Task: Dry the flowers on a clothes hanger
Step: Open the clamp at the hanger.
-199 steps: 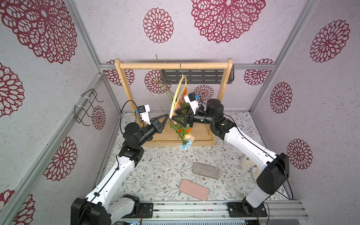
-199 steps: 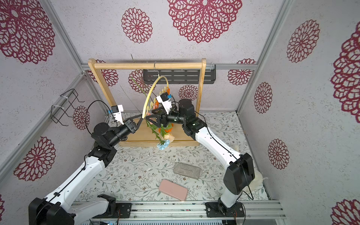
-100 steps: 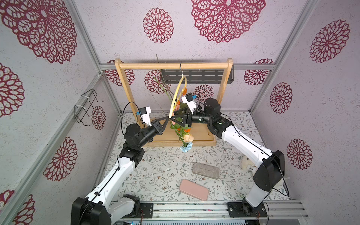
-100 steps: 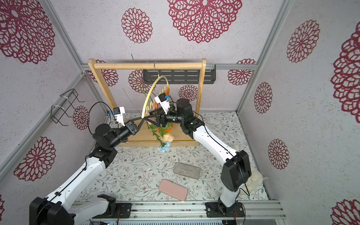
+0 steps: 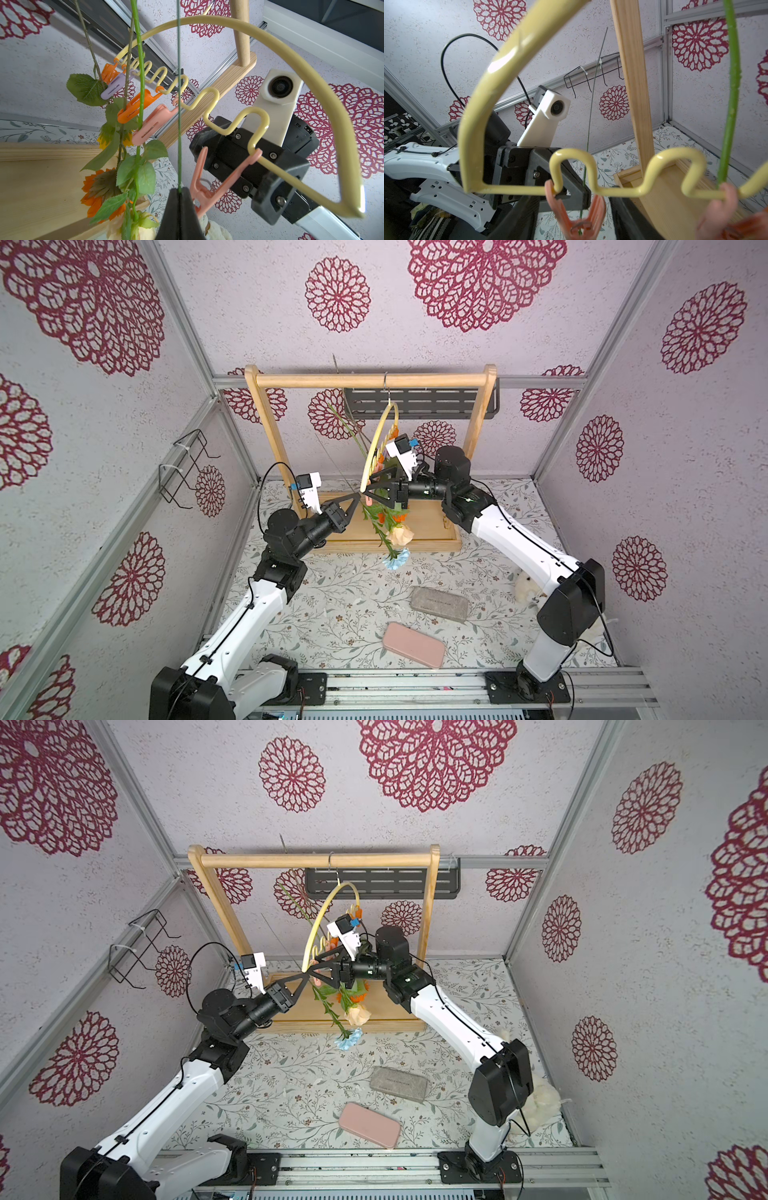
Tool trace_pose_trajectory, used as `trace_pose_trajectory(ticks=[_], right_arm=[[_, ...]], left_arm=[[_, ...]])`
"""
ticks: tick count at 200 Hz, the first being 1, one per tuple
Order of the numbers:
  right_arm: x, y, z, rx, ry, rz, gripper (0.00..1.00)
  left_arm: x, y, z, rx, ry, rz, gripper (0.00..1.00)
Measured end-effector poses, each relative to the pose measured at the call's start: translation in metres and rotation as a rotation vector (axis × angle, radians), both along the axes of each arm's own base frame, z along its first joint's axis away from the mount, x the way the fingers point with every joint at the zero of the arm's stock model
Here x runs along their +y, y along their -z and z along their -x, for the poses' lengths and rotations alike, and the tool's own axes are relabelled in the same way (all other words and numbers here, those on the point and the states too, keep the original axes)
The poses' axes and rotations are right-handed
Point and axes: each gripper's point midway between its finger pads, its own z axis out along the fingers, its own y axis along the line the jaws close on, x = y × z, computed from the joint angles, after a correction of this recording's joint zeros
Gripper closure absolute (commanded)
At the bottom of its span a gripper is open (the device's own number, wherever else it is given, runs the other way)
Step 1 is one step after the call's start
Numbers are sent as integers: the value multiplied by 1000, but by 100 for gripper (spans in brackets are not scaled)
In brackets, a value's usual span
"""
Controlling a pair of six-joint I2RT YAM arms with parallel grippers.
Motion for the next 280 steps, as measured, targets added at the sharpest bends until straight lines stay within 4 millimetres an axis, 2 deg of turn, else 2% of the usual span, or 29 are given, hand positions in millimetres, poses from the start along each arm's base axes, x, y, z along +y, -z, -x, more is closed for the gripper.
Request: trace_pose_trajectory(ticks=[48,84,101,117,147,219,280], right_arm=[[1,4,2,8,-22,5,41],[2,6,4,20,-41,12,58],[3,7,4,28,-46,15,60],[4,7,4,29,-48,15,66],[4,5,6,28,-57,11,68],[6,-2,11,13,-73,-7,88],[7,-2,8,-7,-54,-34,89]], left_arm=[[-1,0,1,6,6,7,100],[-2,0,2,7,18,8,100],[-2,0,2,8,20,9,100],[-3,0,2,8,22,11,100],[-4,0,0,8,27,21,100],[-4,-3,-1,4,29,34,100],[3,-9,1,-10,11,42,100]])
